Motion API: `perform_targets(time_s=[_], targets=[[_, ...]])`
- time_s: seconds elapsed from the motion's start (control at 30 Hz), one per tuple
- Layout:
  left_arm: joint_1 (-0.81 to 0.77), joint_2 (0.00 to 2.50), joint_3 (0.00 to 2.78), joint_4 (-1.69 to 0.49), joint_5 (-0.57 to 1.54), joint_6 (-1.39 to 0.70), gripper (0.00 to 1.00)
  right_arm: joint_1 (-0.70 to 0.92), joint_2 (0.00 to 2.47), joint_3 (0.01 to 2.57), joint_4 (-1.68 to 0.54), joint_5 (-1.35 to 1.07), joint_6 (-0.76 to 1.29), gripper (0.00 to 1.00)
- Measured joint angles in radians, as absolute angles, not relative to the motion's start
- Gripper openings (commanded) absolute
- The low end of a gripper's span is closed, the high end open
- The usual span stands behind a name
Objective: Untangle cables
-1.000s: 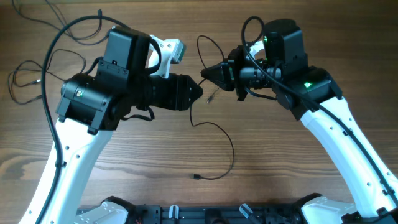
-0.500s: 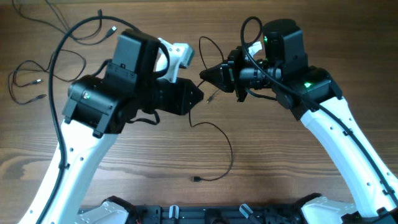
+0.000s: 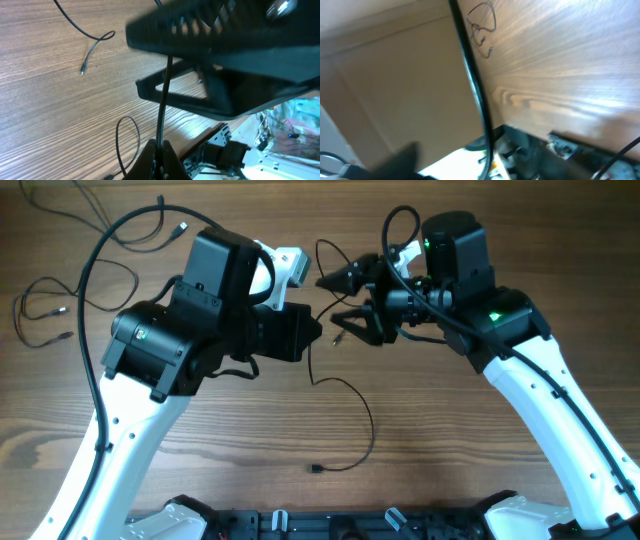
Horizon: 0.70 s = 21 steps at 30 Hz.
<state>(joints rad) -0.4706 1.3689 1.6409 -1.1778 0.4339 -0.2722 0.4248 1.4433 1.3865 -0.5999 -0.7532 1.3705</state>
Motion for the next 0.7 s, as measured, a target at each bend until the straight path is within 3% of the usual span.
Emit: perform_targets(time_s=[0.23, 0.5, 0.7], targets=[[-0.471, 1.309, 1.64, -1.084, 0.43, -0.339, 0.04, 0.425, 1.443, 1.386, -0.818, -0.476, 1.209, 1.0], [-0.471, 1.103, 1.64, -1.046, 0.309, -0.438, 0.04, 0.425, 1.443, 1.386, -0.954, -0.109, 1.198, 1.0], [-0.471, 1.026, 1.64, -1.011, 0.223, -0.484, 0.04, 0.425, 1.443, 1.386, -1.018, 0.002, 1.197, 1.0]])
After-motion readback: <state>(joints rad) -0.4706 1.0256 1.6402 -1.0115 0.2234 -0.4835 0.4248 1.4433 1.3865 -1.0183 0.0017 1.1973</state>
